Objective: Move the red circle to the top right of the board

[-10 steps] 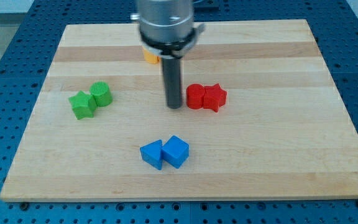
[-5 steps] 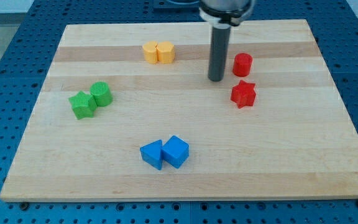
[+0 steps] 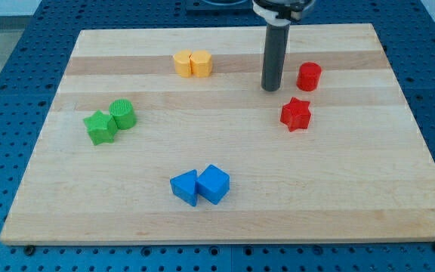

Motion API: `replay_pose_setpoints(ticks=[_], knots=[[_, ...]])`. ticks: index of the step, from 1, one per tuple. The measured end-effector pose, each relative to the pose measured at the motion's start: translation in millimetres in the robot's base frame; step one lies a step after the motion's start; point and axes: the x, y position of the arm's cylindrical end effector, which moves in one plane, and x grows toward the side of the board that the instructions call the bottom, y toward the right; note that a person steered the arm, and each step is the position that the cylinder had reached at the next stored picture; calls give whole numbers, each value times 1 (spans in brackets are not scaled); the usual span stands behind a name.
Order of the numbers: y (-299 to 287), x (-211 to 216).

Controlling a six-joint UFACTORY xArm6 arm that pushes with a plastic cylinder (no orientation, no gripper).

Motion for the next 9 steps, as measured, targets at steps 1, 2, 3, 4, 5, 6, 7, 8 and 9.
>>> replay_pose_setpoints(ticks=[1, 2, 3, 4, 5, 6, 7, 8, 9], knots=[[15, 8], [33, -12], [60, -56], [80, -83], [47, -78], [32, -55], [41, -28], [79, -19], [111, -25]])
